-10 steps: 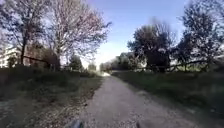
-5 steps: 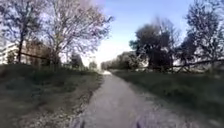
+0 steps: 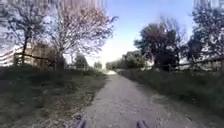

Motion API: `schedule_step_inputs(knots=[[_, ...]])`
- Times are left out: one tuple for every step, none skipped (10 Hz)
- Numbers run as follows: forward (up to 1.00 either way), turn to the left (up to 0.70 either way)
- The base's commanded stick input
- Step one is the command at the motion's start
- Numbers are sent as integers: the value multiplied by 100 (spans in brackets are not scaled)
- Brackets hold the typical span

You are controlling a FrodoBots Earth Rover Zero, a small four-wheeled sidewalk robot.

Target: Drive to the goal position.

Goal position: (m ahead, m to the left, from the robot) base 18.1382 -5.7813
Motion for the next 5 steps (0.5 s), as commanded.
schedule_step_inputs(knots=[[70, 0], [70, 0], [70, 0], [70, 0], [70, 0]])
